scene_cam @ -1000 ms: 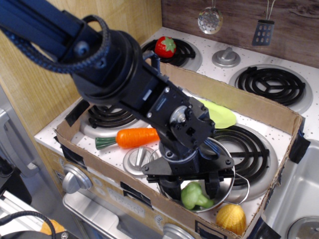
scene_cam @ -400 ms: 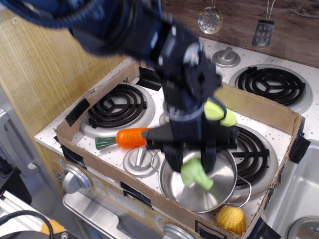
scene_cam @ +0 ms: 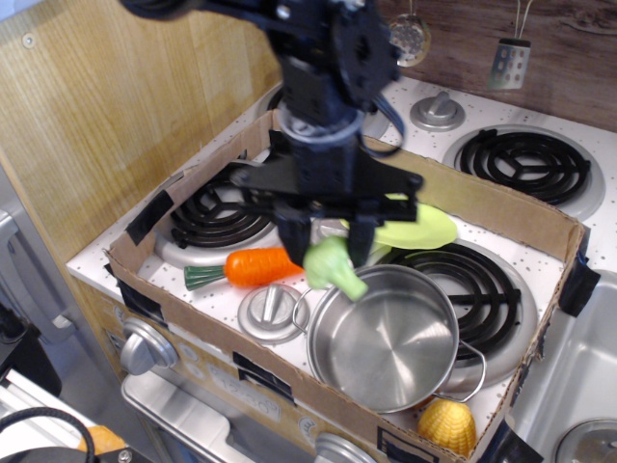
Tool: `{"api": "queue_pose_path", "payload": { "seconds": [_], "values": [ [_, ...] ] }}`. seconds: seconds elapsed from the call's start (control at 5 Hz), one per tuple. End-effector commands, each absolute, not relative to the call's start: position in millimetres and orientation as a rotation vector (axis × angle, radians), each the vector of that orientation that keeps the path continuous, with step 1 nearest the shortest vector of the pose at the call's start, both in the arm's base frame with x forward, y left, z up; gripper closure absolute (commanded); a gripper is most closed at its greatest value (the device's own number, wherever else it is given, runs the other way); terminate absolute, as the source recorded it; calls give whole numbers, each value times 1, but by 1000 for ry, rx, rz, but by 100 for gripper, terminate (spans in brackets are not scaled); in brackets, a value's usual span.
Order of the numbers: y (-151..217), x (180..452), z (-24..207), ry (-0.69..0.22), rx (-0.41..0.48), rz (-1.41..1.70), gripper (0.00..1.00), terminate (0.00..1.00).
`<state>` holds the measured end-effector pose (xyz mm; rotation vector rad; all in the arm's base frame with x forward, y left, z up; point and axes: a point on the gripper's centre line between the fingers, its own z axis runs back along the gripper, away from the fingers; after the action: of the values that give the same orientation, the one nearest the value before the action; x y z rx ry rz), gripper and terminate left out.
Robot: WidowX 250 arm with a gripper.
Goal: Take broccoli out of pan
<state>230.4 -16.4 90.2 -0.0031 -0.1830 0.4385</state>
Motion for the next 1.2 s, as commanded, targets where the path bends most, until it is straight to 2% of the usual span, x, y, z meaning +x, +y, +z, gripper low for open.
{"api": "queue_pose_path", "payload": {
  "seconds": [0.0, 0.2, 0.6, 0.8, 1.0],
  "values": [
    [27, 228, 87, -285, 46, 414, 100, 0],
    [45, 221, 72, -307, 48, 411, 100, 0],
    [62, 208, 27, -350, 13, 388, 100, 0],
    [64, 208, 19, -361, 6, 380, 100, 0],
    [66, 210, 28, -366, 42, 360, 0, 0]
  ]
}}
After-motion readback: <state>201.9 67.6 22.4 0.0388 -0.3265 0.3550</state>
